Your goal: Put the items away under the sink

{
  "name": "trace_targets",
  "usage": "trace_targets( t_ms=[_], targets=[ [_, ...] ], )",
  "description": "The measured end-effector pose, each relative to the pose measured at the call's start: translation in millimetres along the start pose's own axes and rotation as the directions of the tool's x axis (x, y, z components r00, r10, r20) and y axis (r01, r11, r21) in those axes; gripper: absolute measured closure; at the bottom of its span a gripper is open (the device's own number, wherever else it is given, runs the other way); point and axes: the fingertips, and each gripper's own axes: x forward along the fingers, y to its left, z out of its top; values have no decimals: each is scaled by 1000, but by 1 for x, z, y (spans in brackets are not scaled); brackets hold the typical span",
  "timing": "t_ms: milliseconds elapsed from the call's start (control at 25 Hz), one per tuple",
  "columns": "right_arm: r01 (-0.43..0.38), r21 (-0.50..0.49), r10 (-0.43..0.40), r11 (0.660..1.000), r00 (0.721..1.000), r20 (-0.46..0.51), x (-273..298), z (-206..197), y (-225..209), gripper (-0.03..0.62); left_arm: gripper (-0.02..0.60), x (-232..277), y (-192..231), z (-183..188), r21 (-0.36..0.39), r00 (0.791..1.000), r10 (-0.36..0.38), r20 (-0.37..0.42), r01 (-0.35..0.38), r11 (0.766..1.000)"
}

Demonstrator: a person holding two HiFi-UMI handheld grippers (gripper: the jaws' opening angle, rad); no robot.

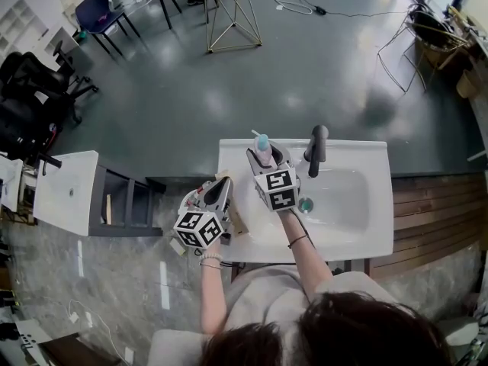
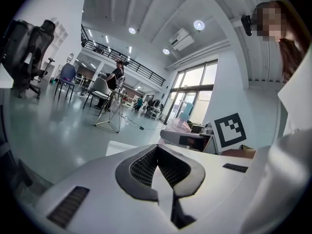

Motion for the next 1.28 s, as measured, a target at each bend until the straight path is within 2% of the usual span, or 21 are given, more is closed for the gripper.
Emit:
trace_targets(
  t_ms=[600, 1280],
  targets=[
    [-98, -24, 98, 995, 995, 19, -60, 3, 15, 390, 580, -7, -64, -12, 31, 1000, -25, 13, 25, 999],
    [-190, -22, 191, 982, 979, 74, -130, 1, 35, 390, 578, -52, -115, -38, 29, 996, 43, 83, -46, 999]
  ],
)
